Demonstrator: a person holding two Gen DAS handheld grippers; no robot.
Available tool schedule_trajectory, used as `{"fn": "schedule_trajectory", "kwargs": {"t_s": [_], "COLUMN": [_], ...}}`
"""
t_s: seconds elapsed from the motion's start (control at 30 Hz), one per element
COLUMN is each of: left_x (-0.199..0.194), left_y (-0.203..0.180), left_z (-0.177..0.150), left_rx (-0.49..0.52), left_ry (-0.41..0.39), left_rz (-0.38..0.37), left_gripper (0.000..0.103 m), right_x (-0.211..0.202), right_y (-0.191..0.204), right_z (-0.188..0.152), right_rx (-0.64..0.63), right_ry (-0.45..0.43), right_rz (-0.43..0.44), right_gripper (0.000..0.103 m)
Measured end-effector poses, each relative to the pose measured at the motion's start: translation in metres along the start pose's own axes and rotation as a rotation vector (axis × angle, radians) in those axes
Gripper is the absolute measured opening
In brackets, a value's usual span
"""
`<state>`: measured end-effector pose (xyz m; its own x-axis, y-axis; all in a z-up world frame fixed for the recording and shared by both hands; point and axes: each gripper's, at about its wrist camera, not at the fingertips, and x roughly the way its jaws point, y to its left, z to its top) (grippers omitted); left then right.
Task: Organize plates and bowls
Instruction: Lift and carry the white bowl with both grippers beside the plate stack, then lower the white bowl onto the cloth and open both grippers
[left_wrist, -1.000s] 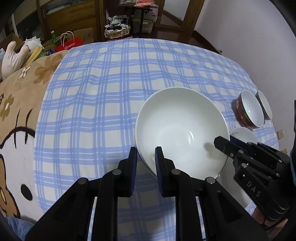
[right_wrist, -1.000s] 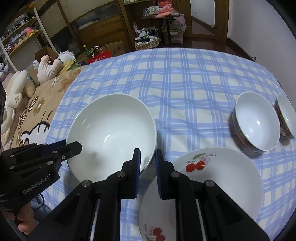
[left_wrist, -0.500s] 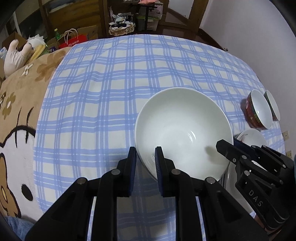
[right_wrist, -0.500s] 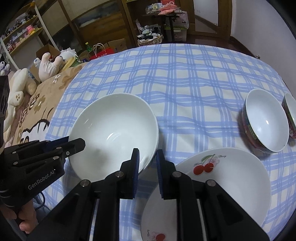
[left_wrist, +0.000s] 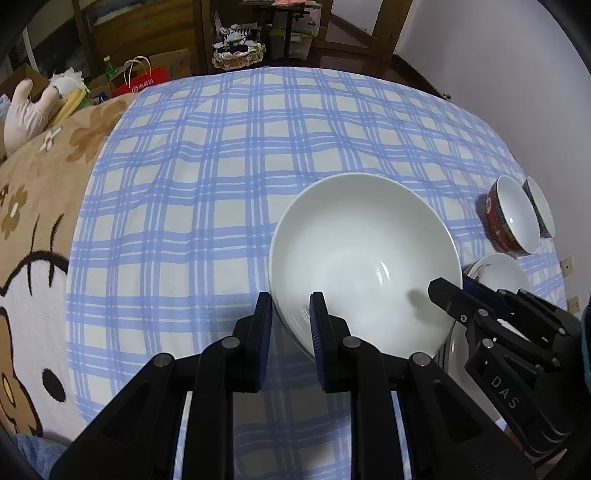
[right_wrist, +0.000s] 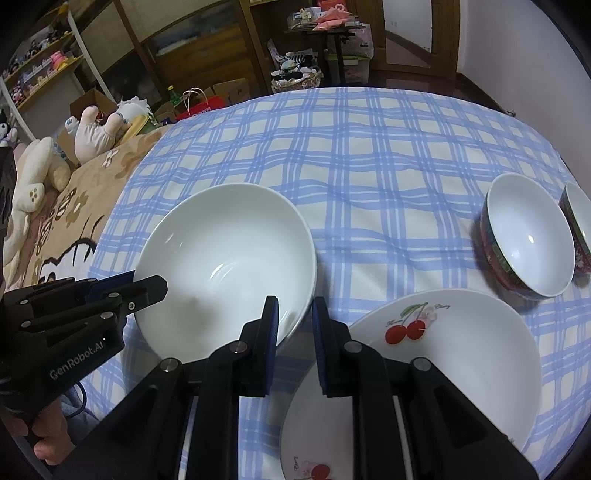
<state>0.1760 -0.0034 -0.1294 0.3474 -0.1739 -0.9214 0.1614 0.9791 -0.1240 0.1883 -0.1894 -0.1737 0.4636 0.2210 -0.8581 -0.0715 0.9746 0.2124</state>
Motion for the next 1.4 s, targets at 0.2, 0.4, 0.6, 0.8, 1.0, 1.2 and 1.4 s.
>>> {"fn": "schedule_trajectory", "kwargs": {"t_s": [0.2,0.4,0.6,0.8,1.0,1.2,1.4], "left_x": [-0.002,-0.025,-0.056,-0.072,-0.078,-0.077,-0.065], "left_y": [-0.001,-0.001,-0.015,-0.036,-0.071,-0.101,-0.13], "left_z": [0.0,0.0,0.0,0.008,0.022,0.044,0.065], "left_rx": [-0.004,-0.009,0.031,0.052,0.141,0.151,0.151], "left_ry": [-0.012,-0.091,-0.175,-0.215,-0.257,-0.262,-0.254], "left_rz": [-0.001,-0.051,-0.059,-0.076,-0.04,-0.039,-0.057], "left_gripper": [0.021,0.022,0.027,0.041,0.077,0.095,0.097], "right_x": [-0.016,-0.045,-0.071,-0.102,-0.127,-0.142,-0.138], "right_y": [-0.007,-0.027,-0.054,-0.092,-0.13,-0.154,-0.171], "right_z": [0.007,0.012,0.013,0.019,0.034,0.042,0.039], "right_rx": [0.016,0.045,0.074,0.12,0.134,0.151,0.182], "right_ry": [-0.047,-0.103,-0.149,-0.209,-0.258,-0.284,-0.275], "right_rz": [-0.012,-0.035,-0.07,-0.125,-0.178,-0.189,-0.184], "right_gripper": [0.019,0.019,0.019,0.058,0.089,0.103,0.103]}}
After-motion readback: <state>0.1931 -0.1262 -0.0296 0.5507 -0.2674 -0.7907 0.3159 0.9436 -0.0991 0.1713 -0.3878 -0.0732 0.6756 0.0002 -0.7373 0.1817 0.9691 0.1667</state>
